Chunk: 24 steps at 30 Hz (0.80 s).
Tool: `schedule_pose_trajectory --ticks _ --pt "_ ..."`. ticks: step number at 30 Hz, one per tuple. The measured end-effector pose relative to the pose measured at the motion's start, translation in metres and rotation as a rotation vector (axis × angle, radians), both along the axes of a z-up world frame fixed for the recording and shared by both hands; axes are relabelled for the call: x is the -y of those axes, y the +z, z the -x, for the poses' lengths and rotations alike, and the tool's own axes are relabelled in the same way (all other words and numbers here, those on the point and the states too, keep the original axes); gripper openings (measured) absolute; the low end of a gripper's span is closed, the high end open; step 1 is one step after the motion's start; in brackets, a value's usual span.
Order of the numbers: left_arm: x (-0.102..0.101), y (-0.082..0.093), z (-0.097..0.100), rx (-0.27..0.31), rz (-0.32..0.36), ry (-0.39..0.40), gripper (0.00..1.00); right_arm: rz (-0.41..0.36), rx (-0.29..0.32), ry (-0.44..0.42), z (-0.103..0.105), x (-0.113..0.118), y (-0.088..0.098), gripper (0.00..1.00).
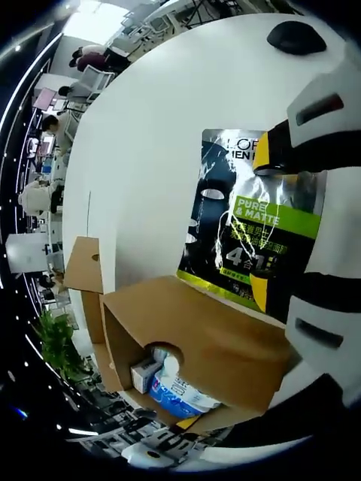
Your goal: Operate the shoe box by opening the lid, removing the specified soft item, and placing it in the target area until the item is outside and the box remains undamaged.
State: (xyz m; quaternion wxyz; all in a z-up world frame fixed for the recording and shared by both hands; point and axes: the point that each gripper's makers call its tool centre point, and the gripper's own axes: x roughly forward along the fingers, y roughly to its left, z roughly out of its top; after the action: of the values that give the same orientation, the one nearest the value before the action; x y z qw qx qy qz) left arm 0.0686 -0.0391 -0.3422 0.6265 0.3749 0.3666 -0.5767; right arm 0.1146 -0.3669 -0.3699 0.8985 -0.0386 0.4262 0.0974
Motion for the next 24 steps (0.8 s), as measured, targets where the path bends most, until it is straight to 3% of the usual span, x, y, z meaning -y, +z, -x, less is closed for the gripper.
schedule_pose_trajectory --ticks 17,18,19,21,22,24 --pt "0.000 -0.002 -0.001 -0.003 -0.001 -0.002 0.02 -0.004 -0.006 -0.003 0.001 0.002 -0.001 0.50" --pt "0.000 -0.002 -0.001 -0.004 -0.001 -0.002 0.02 -0.003 -0.008 -0.003 0.001 0.002 0.000 0.48" --pt "0.000 -0.002 -0.001 -0.004 0.000 -0.001 0.02 0.010 -0.019 -0.003 0.003 0.002 0.002 0.38" --pt "0.000 -0.002 -0.001 -0.001 0.000 0.002 0.02 0.046 0.092 0.019 -0.009 0.003 0.021 0.26" --pt "0.000 -0.002 -0.001 0.000 0.000 0.002 0.02 0.035 0.102 0.004 -0.010 0.003 0.024 0.33" --pt "0.000 -0.002 -0.001 0.003 0.001 0.001 0.02 -0.058 0.093 -0.036 -0.011 -0.003 0.030 0.49"
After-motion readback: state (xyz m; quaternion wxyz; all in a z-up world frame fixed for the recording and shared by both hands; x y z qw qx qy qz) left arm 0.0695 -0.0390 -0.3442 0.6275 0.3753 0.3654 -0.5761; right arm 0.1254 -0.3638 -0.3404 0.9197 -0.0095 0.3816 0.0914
